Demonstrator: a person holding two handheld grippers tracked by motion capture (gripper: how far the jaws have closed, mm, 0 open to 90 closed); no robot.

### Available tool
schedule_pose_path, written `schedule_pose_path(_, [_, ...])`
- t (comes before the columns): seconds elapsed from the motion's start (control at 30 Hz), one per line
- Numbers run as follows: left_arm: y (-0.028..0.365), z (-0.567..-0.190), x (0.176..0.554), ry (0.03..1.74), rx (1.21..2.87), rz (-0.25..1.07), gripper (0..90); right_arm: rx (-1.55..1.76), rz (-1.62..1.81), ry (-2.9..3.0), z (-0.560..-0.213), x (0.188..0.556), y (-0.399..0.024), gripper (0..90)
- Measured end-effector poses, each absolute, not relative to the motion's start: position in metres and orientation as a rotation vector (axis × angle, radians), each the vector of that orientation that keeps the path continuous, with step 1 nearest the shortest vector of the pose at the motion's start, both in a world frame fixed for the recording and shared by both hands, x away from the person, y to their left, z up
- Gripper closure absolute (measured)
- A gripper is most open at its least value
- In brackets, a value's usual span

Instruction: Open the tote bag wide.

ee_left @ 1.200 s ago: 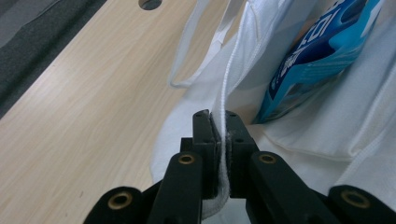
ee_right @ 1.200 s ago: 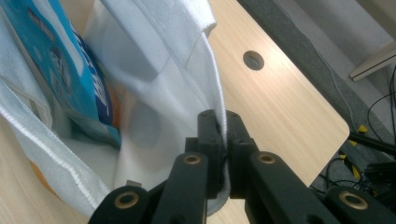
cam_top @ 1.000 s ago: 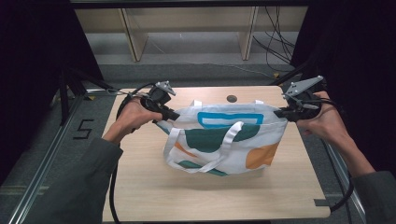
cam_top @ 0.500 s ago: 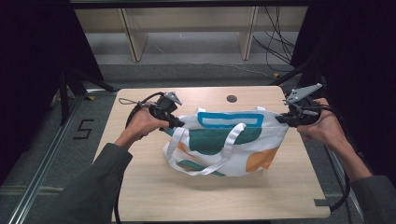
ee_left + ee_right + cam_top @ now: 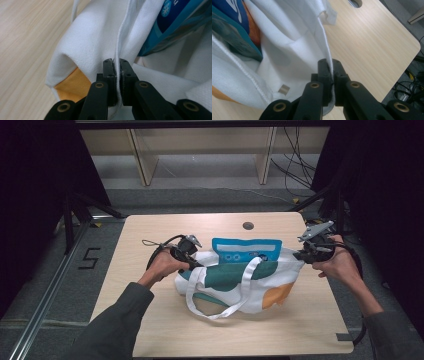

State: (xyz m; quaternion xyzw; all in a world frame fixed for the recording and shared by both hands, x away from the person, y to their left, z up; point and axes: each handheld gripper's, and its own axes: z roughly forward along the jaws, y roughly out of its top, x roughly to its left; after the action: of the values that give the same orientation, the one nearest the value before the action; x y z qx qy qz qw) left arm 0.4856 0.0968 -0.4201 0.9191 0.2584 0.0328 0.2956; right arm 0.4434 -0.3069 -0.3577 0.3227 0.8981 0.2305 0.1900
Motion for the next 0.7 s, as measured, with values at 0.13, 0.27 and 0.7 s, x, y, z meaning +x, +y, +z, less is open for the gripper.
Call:
schedule_pose_path(0.13, [0.097, -0.432, 0.486, 0.703, 2.43, 0.067, 84.8, 0.901, 0.619, 2.536, -0.37, 0.447, -0.31, 88.1])
schedule_pose_path(0.27, [0.098, -0.443, 0.485, 0.708, 2.441, 0.059, 84.9, 0.943, 0.611, 2.577, -0.391, 0.447, -0.308, 88.0])
schedule_pose_path(0.7, [0.101, -0.472, 0.485, 0.755, 2.395, 0.021, 84.8, 0.97, 0.665, 2.625, -0.443, 0.443, -0.307, 87.7])
